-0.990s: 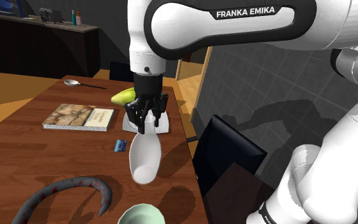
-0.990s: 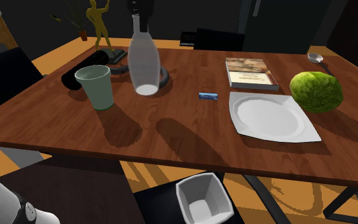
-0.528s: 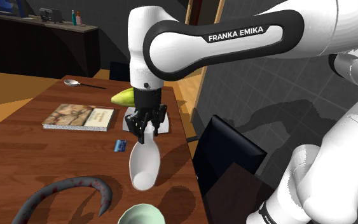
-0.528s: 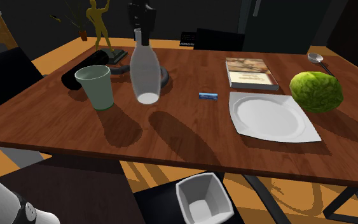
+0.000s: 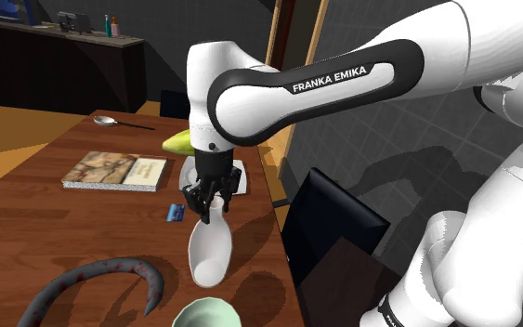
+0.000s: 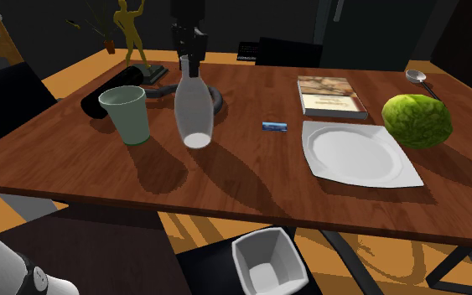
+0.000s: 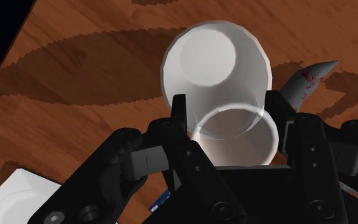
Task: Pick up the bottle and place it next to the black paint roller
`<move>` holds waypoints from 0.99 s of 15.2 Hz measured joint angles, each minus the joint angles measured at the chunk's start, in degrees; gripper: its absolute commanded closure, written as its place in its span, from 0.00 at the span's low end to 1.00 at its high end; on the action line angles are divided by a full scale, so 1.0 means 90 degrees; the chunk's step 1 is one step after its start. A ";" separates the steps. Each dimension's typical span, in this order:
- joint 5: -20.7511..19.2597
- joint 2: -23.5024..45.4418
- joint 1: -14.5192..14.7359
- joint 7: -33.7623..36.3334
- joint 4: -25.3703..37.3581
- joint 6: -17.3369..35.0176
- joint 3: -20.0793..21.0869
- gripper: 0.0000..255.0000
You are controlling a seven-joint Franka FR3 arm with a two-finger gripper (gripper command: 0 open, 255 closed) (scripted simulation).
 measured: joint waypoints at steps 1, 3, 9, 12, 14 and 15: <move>-0.0002 0.0013 0.0002 0.0004 -0.0008 0.0021 0.0002 1.00; -0.0004 0.0018 0.0002 0.0004 -0.0021 0.0041 0.0003 1.00; -0.0004 0.0019 0.0003 0.0005 -0.0024 0.0049 0.0003 0.00; -0.0004 0.0019 0.0003 0.0006 -0.0023 0.0049 0.0003 0.00; -0.0001 -0.0008 -0.0002 0.0001 0.0059 -0.0056 -0.0002 0.00; -0.0002 -0.0014 -0.0003 0.0007 0.0223 -0.0223 -0.0004 0.00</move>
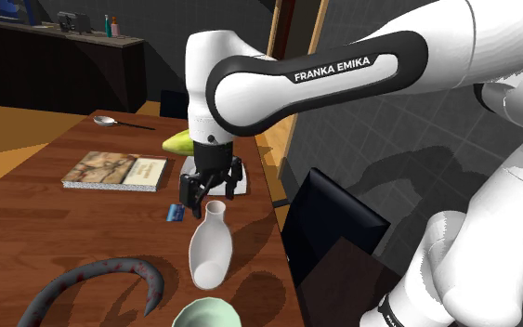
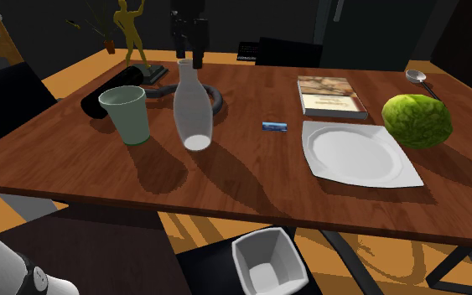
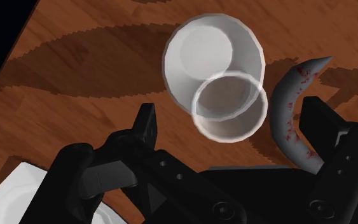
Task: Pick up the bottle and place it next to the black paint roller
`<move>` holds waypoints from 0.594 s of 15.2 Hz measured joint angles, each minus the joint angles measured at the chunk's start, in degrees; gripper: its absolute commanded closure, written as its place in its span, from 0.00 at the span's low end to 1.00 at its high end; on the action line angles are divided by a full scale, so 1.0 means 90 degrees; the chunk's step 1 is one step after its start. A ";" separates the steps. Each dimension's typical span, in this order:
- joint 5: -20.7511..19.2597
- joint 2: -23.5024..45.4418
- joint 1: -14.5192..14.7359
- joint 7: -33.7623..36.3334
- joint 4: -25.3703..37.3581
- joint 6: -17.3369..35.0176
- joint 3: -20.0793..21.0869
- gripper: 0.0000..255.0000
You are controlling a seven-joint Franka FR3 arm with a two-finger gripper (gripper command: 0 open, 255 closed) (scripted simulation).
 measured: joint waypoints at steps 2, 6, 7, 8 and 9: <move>-0.0004 -0.0030 -0.0014 -0.0013 0.0266 -0.0298 -0.0016 0.00; -0.0003 -0.0051 -0.0019 -0.0009 0.0463 -0.0518 -0.0021 0.00; -0.0003 -0.0053 -0.0018 -0.0009 0.0468 -0.0526 -0.0021 0.00; -0.0002 -0.0054 -0.0018 -0.0008 0.0471 -0.0530 -0.0021 0.00; -0.0002 -0.0054 -0.0018 -0.0008 0.0472 -0.0532 -0.0021 0.00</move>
